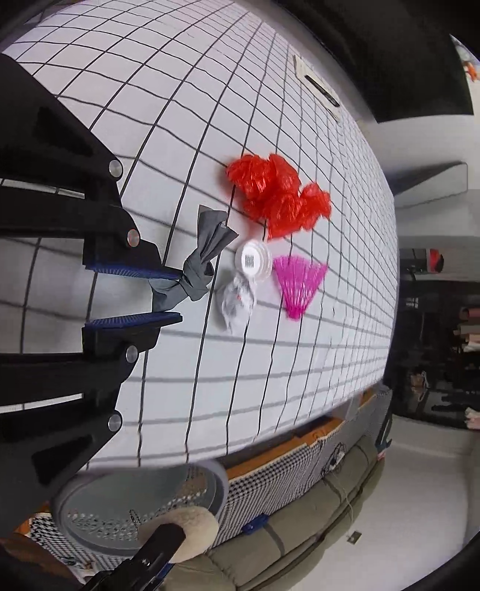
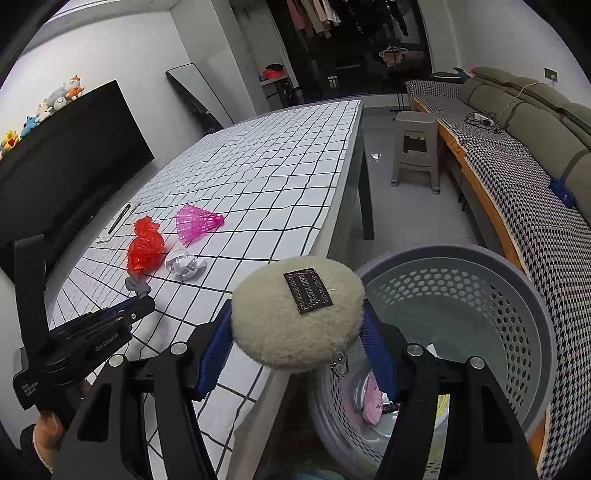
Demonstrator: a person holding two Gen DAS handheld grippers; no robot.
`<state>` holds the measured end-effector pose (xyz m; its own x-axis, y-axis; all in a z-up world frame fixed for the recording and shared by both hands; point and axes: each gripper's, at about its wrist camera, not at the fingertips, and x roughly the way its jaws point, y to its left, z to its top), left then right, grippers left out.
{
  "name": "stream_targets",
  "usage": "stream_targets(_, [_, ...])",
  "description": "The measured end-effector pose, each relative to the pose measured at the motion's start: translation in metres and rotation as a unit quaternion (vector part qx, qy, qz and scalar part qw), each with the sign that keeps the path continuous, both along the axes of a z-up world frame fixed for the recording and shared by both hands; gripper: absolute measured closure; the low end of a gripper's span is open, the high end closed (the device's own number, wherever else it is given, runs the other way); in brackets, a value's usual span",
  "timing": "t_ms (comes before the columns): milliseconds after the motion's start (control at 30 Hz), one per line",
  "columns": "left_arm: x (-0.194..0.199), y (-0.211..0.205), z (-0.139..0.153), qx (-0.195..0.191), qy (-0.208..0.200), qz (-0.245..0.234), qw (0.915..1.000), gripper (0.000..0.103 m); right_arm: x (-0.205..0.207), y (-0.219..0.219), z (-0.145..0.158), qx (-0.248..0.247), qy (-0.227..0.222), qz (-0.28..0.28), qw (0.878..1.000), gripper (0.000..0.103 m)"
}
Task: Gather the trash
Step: 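Carry the ball and bow over the grey basket and open both tools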
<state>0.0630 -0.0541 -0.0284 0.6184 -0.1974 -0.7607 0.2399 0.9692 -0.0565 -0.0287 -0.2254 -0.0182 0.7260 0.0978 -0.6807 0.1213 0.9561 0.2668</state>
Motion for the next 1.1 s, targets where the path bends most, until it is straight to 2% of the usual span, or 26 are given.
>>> stream_targets(433, [-0.063,-0.063,0.016,-0.022,-0.028,-0.115,0.9927,0.085,-0.069,-0.026,0.007,-0.025,0.002,-0.062,0.998,0.04])
stream_targets(633, [-0.08,-0.093,0.019,-0.011,-0.033,-0.165,0.9857,0.085,-0.091,-0.042,0.005,-0.016,0.001,-0.094,0.995,0.04])
stream_targets(1100, [-0.086,-0.132,0.014,0.0,-0.027,-0.215,0.9763,0.085,-0.099,-0.066,0.0,-0.01,0.004,-0.116,0.993,0.04])
